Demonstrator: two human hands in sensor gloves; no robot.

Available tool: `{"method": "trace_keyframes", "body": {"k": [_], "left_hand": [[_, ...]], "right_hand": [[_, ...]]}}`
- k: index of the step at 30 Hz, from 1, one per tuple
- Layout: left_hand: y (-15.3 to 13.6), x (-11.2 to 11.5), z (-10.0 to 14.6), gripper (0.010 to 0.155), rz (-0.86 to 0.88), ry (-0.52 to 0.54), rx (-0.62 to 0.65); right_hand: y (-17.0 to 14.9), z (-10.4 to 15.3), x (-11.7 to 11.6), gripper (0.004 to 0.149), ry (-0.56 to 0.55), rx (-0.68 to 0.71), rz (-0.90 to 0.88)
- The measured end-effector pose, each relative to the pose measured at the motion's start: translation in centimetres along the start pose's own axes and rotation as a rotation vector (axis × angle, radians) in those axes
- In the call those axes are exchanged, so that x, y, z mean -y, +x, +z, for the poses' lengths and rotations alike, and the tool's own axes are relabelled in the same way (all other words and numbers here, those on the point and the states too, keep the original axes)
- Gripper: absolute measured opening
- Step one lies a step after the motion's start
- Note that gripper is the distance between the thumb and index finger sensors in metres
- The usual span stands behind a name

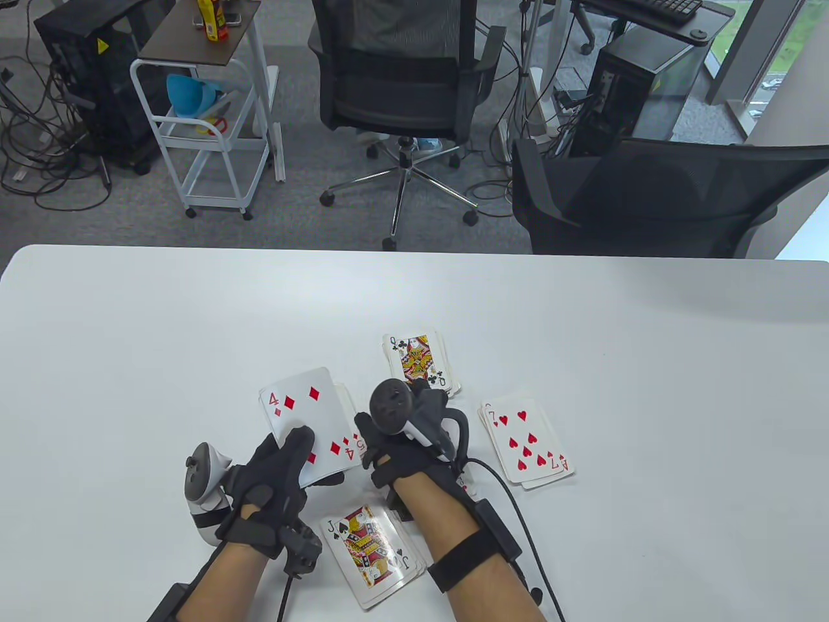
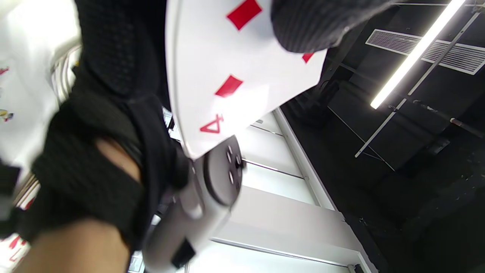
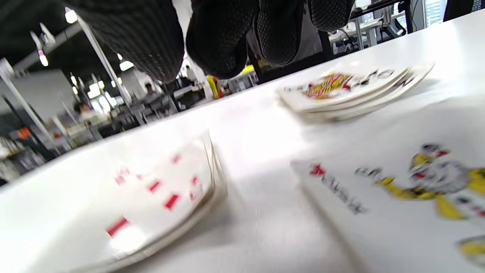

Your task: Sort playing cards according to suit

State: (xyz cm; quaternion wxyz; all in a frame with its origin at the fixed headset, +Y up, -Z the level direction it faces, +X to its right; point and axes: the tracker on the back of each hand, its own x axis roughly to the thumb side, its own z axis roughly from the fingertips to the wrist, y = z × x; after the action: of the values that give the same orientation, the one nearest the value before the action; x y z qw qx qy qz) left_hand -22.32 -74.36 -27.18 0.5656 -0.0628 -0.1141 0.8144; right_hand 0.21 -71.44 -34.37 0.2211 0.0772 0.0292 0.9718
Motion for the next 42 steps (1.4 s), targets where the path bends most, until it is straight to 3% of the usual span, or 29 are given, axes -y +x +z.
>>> {"method": "trace_keyframes", "body": {"k": [5,11,21,26,34,42], "left_hand": [[-0.8,0.5,-0.1,0.050,-0.033,-0.011,-0.039],[-1.9,0.6,-0.2,0.050,-0.108,0.001,-0.104],[-2.4,1.0,-0.2,0.049,-0.158,-0.028,-0.130],[-2.3,0.8,-0.1,0.048,-0.153,-0.010,-0.125],[-2.5,1.2,-0.1,0.048,-0.170,-0.017,-0.127],[-2.9,1.3,-0.1,0.049,-0.156,-0.017,-0.134]], "right_hand": [[-3.2,4.0,3.3,0.044,-0.148,0.073,-0.258],[-5.0,6.6,3.3,0.046,-0.265,0.156,-0.425],[-3.3,7.5,1.9,0.050,-0.243,0.264,-0.360],[-2.8,8.0,2.2,0.051,-0.287,0.300,-0.371],[-1.6,8.1,0.8,0.059,-0.200,0.332,-0.297],[-1.1,8.4,0.6,0.044,-0.256,0.338,-0.315]]}}
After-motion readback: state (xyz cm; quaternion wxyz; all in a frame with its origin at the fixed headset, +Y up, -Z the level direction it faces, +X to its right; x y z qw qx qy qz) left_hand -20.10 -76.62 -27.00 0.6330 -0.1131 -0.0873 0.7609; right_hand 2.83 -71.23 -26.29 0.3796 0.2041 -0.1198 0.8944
